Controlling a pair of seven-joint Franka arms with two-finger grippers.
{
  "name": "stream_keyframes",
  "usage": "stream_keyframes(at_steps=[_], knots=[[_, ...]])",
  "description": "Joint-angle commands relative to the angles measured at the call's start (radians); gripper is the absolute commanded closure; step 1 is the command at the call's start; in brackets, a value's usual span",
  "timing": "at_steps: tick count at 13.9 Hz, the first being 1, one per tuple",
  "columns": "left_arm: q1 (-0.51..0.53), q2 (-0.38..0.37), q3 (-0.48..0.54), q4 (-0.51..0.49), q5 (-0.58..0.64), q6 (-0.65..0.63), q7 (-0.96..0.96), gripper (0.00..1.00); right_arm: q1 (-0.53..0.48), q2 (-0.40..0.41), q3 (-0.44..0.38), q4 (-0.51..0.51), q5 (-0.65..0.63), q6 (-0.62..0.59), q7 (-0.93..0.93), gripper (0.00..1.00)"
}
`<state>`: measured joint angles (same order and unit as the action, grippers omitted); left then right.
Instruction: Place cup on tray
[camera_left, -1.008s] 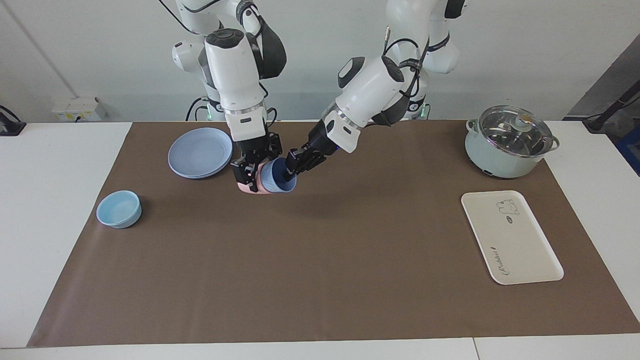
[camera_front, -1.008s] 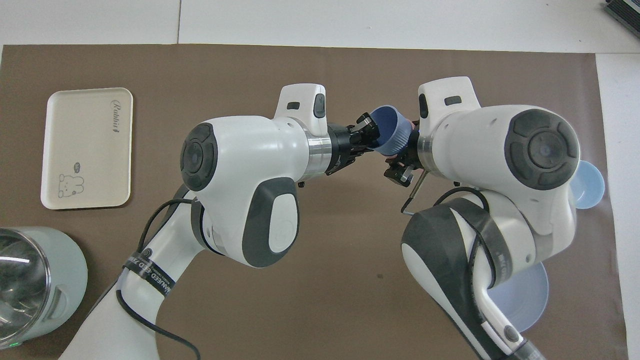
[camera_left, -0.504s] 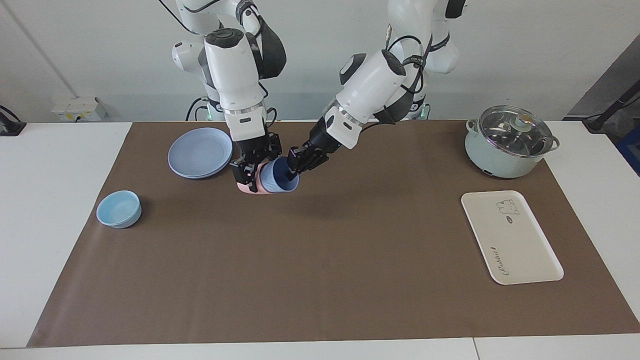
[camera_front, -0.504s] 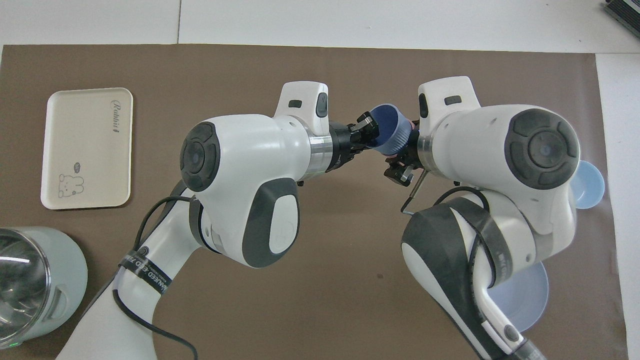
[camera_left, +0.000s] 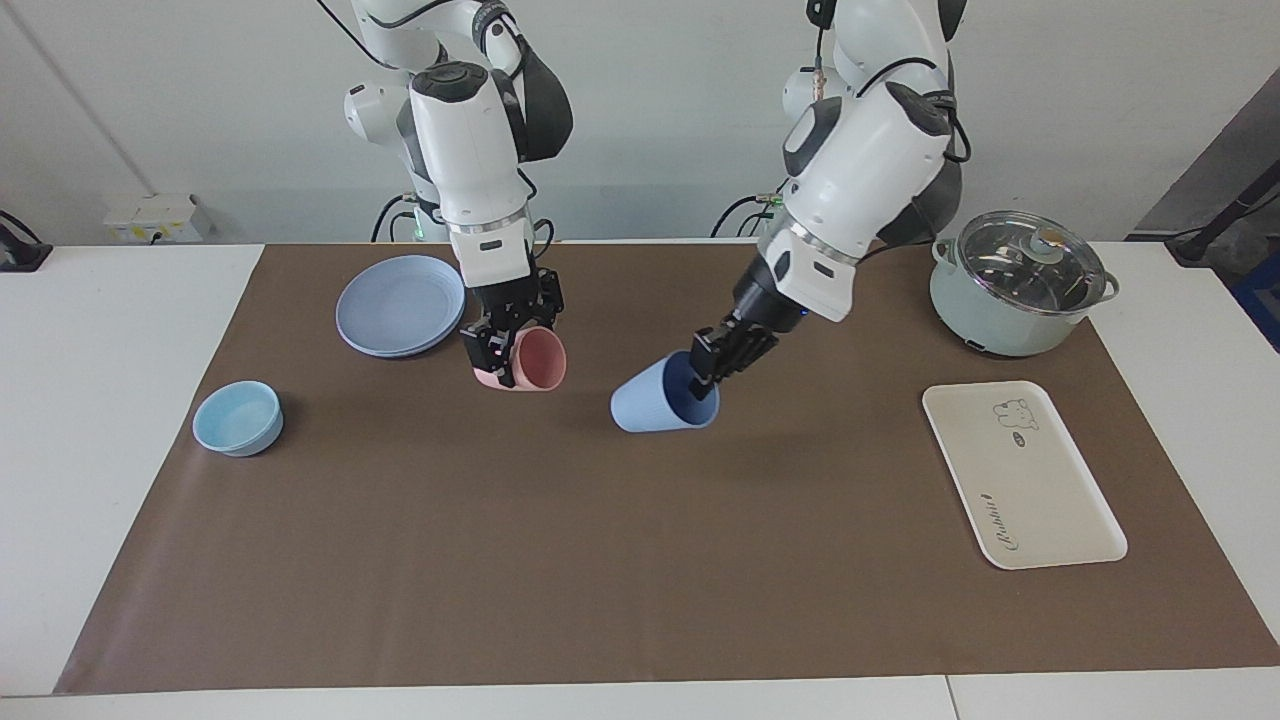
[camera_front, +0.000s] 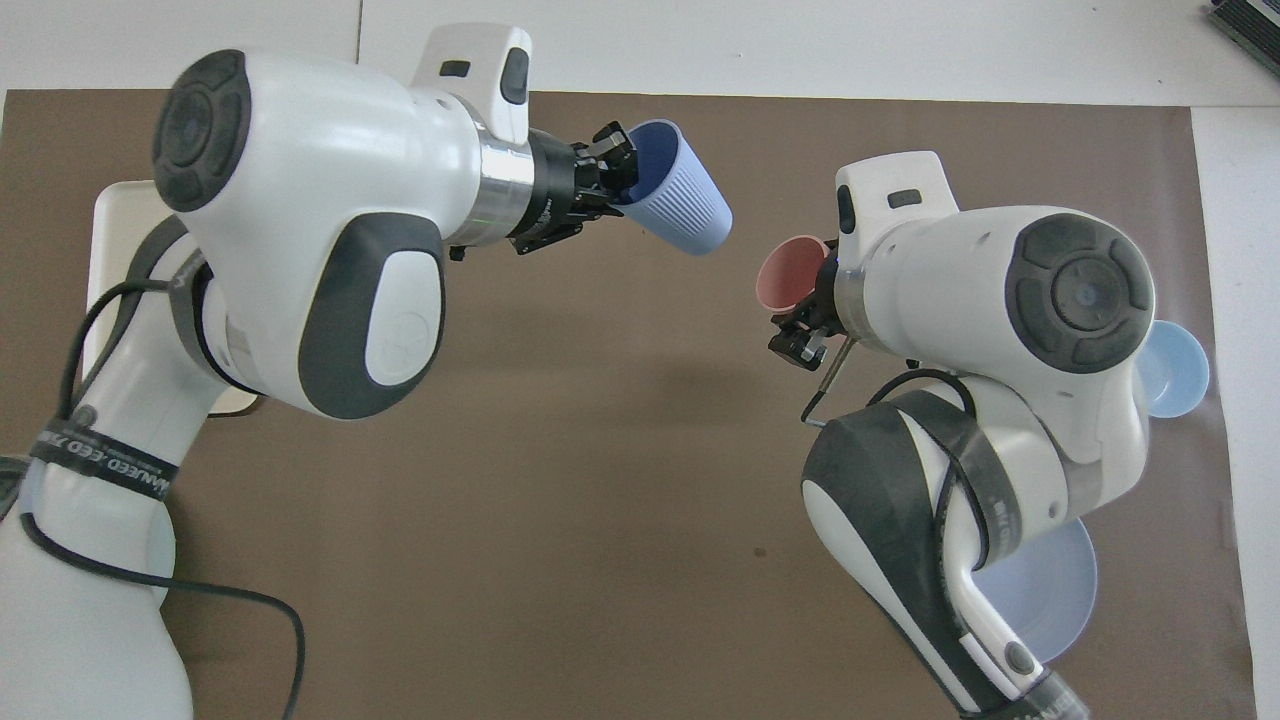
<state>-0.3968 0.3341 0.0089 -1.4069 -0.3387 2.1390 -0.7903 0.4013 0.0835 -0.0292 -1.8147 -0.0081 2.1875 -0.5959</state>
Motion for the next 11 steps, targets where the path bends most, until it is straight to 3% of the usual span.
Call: stream_keyframes(at_steps=[1,3,5,8,11], knots=[[0.068,0.011,-0.006,0.029,0.221,-0.047,0.002,1.0,-0.028,-0.005,0.0,-0.008,-0.007,0.04,0.025,1.0],[0.139,0.011,-0.006,0.022,0.303,-0.038,0.054,1.0,-0.077,0.005,0.002,-0.017,0.022,0.135,0.019,1.0],[0.218,0.011,-0.006,0.013,0.323,-0.031,0.156,1.0,-0.113,0.007,0.0,-0.037,0.144,0.194,-0.004,1.0],[0.373,-0.038,-0.007,-0.134,0.323,0.054,0.395,1.0,-0.205,0.007,0.0,-0.061,0.387,0.267,-0.173,1.0],[0.521,-0.116,-0.01,-0.375,0.306,0.281,0.647,1.0,-0.324,0.047,0.0,-0.064,0.725,0.27,-0.474,1.0]])
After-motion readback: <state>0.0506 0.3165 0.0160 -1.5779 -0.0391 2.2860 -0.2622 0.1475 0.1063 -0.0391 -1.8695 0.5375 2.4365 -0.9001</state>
